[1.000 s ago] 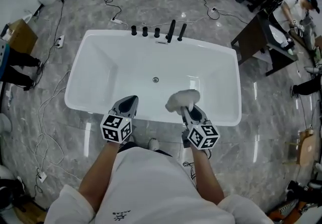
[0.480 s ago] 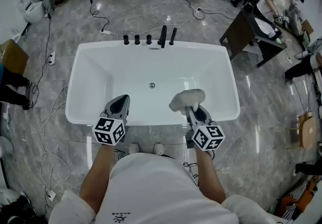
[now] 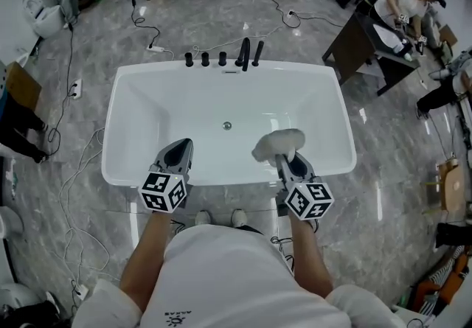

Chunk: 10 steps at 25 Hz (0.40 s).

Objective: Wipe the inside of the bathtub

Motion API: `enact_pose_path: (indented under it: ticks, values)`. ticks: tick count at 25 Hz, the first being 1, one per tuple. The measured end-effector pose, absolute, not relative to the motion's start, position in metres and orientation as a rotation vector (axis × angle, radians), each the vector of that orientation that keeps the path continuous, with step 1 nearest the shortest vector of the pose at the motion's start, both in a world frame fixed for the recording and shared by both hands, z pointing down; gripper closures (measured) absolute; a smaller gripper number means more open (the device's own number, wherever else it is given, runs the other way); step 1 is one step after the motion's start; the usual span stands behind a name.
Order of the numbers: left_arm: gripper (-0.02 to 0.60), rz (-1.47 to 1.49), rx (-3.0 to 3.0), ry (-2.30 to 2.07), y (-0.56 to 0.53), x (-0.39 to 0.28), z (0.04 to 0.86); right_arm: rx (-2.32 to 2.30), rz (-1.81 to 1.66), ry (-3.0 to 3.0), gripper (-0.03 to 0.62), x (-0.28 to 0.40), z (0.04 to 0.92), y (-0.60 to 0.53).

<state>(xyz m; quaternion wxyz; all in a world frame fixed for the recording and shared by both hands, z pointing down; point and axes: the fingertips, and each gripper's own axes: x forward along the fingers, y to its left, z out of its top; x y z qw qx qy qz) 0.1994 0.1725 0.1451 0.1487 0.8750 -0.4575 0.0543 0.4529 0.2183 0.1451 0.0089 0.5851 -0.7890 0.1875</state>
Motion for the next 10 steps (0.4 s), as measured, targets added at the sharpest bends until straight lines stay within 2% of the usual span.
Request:
enact_pose_path:
  ticks: [10]
  values:
    - [0.569,0.148,2.539,-1.278,0.176,0.182,0.145,1.834,0.569,-2.447,0.496,0.429,0.142,0.221]
